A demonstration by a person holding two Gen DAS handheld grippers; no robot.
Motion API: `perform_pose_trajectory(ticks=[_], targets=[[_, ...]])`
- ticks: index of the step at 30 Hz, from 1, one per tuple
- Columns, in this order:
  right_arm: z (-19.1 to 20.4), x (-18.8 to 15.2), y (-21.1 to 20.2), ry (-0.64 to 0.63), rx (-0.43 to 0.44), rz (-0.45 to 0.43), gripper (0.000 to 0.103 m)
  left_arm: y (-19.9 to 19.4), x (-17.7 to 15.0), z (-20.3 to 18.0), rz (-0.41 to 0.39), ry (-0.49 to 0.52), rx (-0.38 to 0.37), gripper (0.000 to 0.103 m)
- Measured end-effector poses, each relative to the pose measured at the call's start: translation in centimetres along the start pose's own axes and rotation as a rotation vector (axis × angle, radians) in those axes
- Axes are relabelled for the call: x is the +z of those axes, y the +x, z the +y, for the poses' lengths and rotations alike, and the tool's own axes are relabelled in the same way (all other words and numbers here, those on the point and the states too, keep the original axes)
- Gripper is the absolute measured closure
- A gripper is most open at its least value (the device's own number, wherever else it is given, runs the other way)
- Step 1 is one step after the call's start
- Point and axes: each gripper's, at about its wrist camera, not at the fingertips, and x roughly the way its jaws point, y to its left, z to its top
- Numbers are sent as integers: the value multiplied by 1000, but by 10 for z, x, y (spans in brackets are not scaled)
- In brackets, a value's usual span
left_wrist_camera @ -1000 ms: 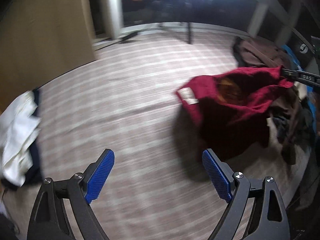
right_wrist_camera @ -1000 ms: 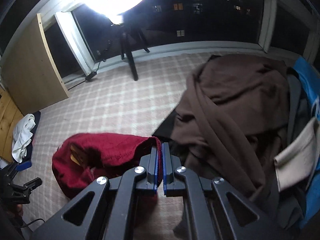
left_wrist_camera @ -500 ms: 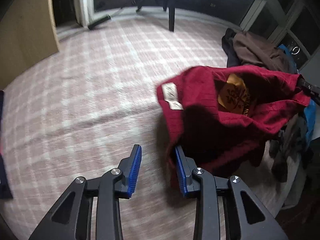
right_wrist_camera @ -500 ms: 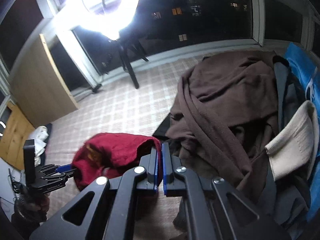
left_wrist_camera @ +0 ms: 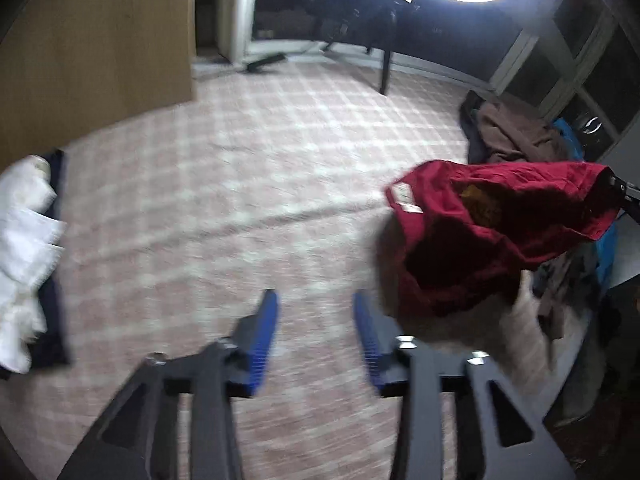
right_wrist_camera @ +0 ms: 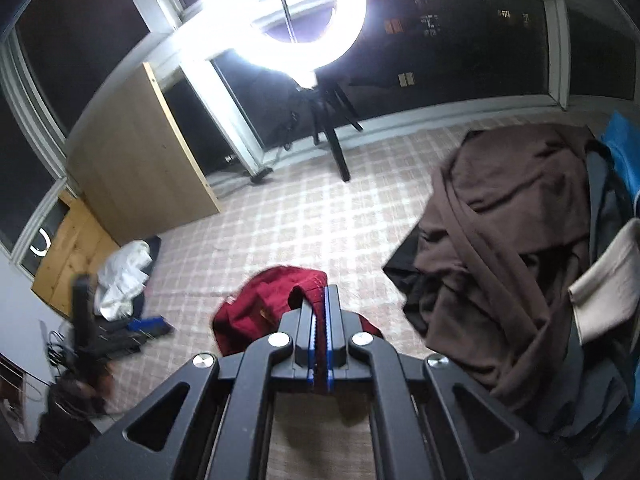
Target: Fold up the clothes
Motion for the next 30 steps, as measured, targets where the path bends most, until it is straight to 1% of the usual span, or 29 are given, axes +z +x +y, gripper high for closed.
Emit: perform_pose_trajectory(ticks=[2,3,5,6,7,8,9,10,11,13,15,17,20,23,24,26,27,28,29,30], targets=[[6,4,-6,-10,-4,-16,100,21,4,-17,25,12,-40,51],[7,5,-10,-20,-17,-22,100,31,6,-25,35,24,-52,49],[7,6,-17,-25,-35,-31,100,52,11,-41,48,50,-63,48],[6,6,-20,-24,-43,-35,100,61,14,-46,59,50,-74,53],[5,6,-23,-24,-51,-40,100,69,16,-49,72,40,-92,74],[5,7,-27,-24,-52,-46,100,75,18,-50,88,27,-115,91],[8,7,-31,-25,-45,-55,100,79,21,-49,107,7,-145,98],[10,8,-35,-26,-37,-65,100,80,23,-48,114,-5,-163,99],[13,8,-40,-27,-30,-74,100,71,25,-47,94,1,-160,99],[18,9,-48,-29,-15,-93,100,41,29,-45,26,37,-149,99],[23,10,-57,-32,0,-112,100,-2,31,-39,-45,72,-134,99],[28,11,-66,-34,15,-131,100,-53,32,-32,-128,119,-83,99],[44,12,-80,-42,72,-163,100,-118,31,-20,-214,140,-19,99],[63,8,-90,-49,142,-185,100,-175,29,-11,-274,180,32,99],[67,5,-92,-49,154,-187,100,-186,29,-9,-284,193,49,98],[68,-6,-88,-41,139,-173,100,-188,29,-9,-282,210,83,95],[63,-13,-83,-34,108,-152,100,-183,30,-9,-268,218,98,84],[57,-21,-74,-33,56,-114,100,-170,31,-8,-234,225,110,67],[47,-32,-61,-42,-28,-50,99,-153,30,-7,-194,233,122,60],[35,-44,-46,-45,-111,25,98,-135,26,-7,-148,238,127,59]])
